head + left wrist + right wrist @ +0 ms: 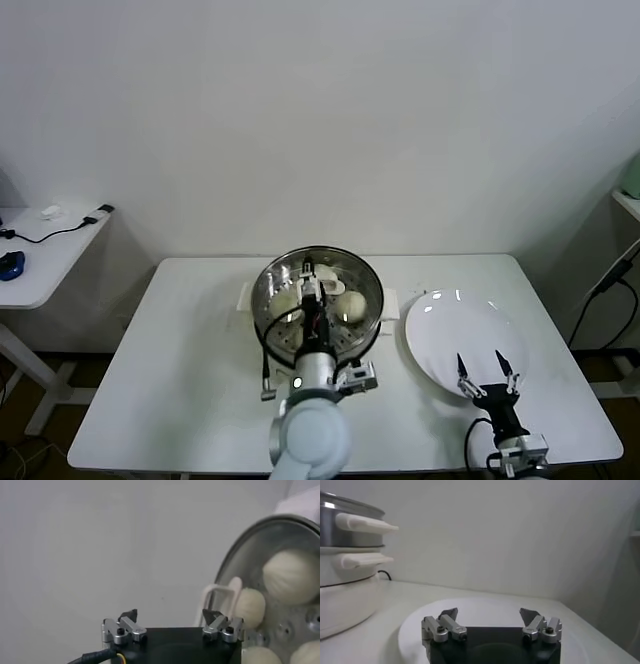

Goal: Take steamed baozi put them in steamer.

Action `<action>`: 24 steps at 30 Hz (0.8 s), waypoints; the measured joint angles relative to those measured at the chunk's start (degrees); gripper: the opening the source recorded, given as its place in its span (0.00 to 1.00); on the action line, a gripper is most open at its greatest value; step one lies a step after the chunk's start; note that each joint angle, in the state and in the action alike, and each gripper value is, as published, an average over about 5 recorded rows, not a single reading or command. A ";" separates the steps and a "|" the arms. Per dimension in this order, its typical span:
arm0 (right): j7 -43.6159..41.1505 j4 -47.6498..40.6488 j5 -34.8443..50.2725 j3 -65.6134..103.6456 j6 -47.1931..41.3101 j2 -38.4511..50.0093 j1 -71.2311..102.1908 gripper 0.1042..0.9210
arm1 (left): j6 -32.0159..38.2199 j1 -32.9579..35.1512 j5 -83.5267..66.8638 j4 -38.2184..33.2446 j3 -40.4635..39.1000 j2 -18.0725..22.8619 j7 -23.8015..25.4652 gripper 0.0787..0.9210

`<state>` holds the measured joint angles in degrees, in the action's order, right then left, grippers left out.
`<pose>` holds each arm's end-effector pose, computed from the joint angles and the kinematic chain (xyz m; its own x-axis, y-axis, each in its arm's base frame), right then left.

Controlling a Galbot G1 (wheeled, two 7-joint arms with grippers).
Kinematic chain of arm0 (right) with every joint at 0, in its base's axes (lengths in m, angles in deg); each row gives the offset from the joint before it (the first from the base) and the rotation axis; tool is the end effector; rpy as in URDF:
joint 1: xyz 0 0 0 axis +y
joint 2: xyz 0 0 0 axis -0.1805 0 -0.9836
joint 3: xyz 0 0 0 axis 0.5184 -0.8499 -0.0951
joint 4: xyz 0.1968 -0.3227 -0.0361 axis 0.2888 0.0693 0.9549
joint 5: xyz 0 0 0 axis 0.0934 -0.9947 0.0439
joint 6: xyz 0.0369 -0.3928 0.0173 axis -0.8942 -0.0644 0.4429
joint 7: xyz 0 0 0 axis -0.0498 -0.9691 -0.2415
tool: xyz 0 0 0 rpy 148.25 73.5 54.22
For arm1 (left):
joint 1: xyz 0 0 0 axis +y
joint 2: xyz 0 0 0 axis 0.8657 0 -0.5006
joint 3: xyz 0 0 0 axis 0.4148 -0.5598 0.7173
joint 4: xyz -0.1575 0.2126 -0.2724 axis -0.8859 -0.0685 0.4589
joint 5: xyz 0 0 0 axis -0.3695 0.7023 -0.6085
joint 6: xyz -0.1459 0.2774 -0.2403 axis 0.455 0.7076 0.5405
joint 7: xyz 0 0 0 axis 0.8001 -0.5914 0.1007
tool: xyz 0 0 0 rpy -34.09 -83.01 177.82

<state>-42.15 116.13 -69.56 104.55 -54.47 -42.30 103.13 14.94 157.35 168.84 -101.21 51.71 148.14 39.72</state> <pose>0.2160 -0.1522 -0.4856 -0.9941 -0.0132 0.1080 -0.0253 0.9935 -0.1110 0.2741 -0.2114 -0.2625 -0.9993 -0.0364 0.0006 -0.0083 0.2431 0.9700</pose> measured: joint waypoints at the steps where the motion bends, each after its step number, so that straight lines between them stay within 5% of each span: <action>1: 0.02 0.05 0.09 -0.12 0.12 -0.07 -0.01 0.88 | 0.74 0.42 -1.56 -0.75 0.32 0.00 -0.83 0.88; 14: -0.12 1.59 2.42 -1.16 2.09 -0.61 0.10 0.88 | 21.10 8.08 -41.62 -7.76 13.37 -9.21 -17.75 0.88; 24: 1.05 1.96 5.16 -2.18 4.12 -0.77 -0.11 0.88 | 33.45 14.59 -79.11 -4.10 28.21 -16.91 -18.97 0.88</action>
<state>-41.10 118.09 -64.41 102.37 -50.34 -43.07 103.03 48.40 171.94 89.73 -105.31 79.92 131.22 20.75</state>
